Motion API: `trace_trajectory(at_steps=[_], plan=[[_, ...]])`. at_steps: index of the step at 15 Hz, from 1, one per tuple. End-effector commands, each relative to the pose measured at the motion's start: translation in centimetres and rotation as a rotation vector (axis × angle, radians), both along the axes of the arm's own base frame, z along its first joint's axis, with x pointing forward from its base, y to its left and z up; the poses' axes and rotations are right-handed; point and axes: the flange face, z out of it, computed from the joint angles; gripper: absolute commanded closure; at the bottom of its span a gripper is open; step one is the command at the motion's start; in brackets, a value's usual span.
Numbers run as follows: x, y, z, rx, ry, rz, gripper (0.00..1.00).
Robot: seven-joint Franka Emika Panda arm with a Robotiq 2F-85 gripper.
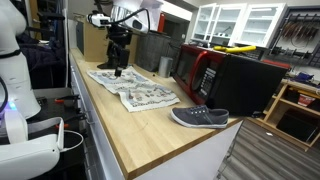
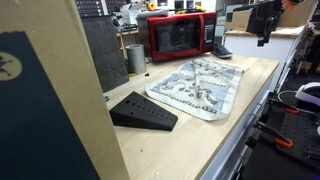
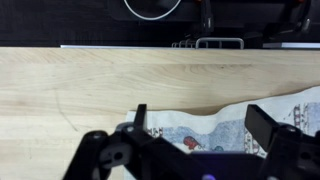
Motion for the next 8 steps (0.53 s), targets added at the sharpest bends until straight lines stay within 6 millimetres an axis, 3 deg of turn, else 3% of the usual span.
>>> trace_trajectory(at_steps=[1,4,8], plan=[[1.8,1.6,-3.2,-0.026,0.010,-0.063,0.00],[3.3,2.8,-5.7,-0.043,0.027,-0.112,0.00],[5.3,2.5,-9.1,-0.077,0.058,-0.196,0.00]])
